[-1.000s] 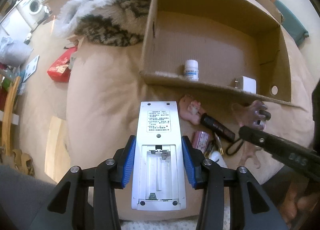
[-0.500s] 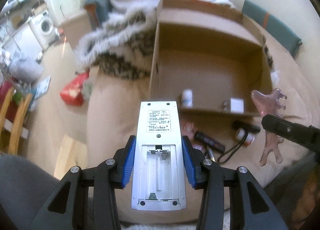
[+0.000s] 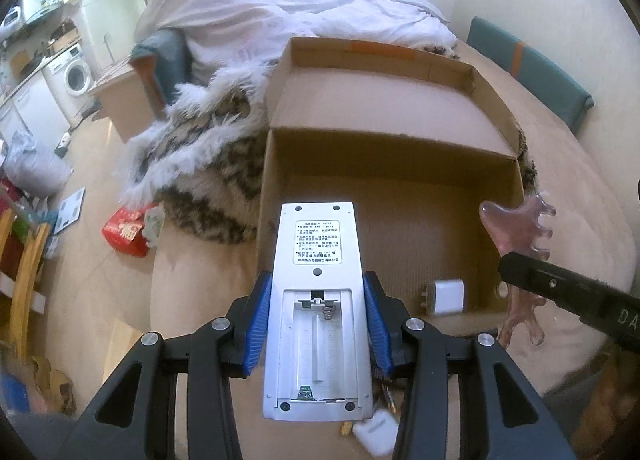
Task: Organize rigid objects
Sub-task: 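Place the remote and hair claw into the box and open both tools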
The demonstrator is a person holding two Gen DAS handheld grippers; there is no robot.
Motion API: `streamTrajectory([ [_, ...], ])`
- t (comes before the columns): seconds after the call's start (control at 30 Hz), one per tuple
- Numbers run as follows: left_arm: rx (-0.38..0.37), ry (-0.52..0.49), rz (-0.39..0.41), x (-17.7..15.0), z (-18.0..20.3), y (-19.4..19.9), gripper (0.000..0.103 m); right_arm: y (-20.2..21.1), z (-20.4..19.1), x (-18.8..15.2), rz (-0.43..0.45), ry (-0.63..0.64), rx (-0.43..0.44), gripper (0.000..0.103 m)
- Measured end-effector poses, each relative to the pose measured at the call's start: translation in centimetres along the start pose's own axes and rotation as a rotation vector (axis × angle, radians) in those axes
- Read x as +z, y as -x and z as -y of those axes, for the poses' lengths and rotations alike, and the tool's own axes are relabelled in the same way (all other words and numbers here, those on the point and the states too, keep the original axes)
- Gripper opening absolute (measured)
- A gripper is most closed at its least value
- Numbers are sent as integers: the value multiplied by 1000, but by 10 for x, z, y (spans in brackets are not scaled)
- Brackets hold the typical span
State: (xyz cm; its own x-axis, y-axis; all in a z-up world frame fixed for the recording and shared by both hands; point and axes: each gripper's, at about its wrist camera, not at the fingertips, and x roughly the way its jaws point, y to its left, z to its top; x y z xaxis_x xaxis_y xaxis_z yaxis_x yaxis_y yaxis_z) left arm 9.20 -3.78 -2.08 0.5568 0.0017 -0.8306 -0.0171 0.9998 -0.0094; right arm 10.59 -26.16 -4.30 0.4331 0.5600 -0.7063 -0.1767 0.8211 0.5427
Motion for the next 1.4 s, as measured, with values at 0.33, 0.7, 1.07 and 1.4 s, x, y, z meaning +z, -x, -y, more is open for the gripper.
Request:
streamTrajectory([
  [0.33, -16, -44, -52, 25, 13, -64, 40, -50, 25, 39, -46, -11, -39, 19],
  [0.7, -27, -67, -82, 17, 20, -102, 40, -99, 46, 35, -138, -70, -59, 19],
  [1.07, -1, -53, -135, 10, 17, -121, 40, -128, 53, 28, -225, -104, -110, 19],
  [1.4, -4, -52, -191, -2, 25, -135, 40, -130, 42, 29, -224, -107, -176, 19],
])
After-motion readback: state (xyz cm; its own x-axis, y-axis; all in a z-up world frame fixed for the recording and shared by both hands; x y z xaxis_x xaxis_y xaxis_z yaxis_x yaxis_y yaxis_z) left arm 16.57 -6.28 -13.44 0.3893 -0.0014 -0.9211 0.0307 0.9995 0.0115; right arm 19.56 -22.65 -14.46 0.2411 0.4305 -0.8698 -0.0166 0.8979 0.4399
